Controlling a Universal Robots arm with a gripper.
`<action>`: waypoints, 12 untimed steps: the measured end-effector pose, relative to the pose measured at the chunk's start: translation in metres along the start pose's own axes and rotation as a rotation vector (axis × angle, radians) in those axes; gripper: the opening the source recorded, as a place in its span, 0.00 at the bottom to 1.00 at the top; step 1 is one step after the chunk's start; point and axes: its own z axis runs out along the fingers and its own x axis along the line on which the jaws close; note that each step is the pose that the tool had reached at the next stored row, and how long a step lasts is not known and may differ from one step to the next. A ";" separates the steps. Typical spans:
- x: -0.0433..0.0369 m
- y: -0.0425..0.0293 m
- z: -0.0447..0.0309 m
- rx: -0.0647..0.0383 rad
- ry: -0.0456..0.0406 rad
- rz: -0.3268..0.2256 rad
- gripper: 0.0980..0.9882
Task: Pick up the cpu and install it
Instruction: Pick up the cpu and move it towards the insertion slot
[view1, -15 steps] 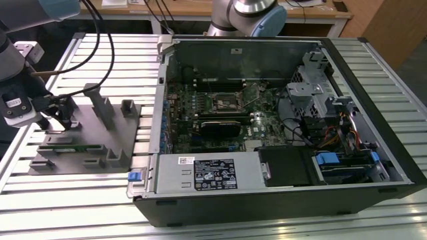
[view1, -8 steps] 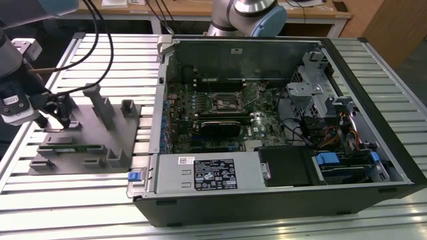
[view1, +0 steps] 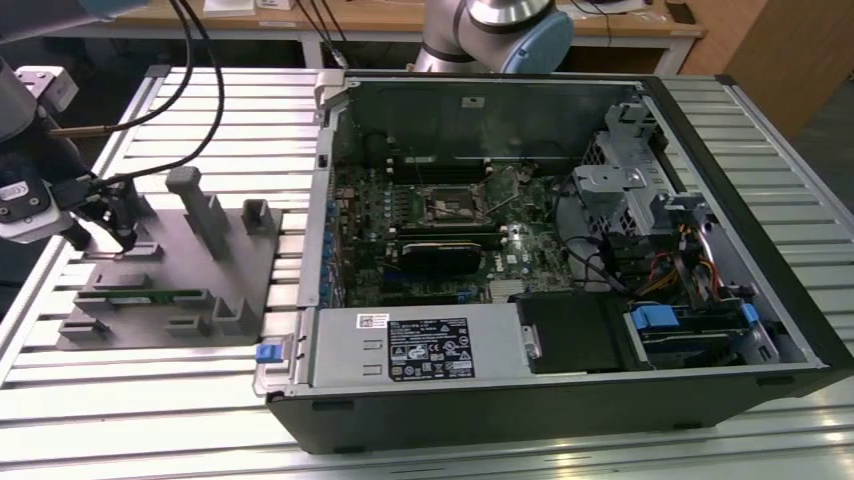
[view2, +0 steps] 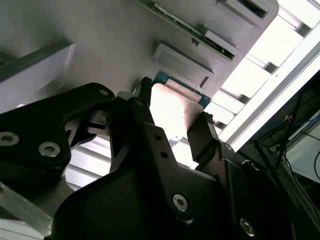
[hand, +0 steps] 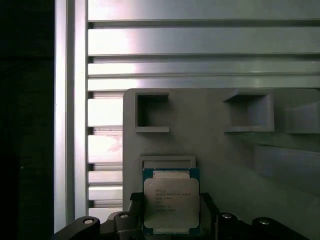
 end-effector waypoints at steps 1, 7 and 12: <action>0.0000 0.0001 -0.0010 0.000 0.0000 0.000 0.50; -0.0001 0.0004 -0.0070 -0.004 0.0002 0.000 0.50; -0.0001 0.0006 -0.0108 -0.007 0.0003 0.000 0.50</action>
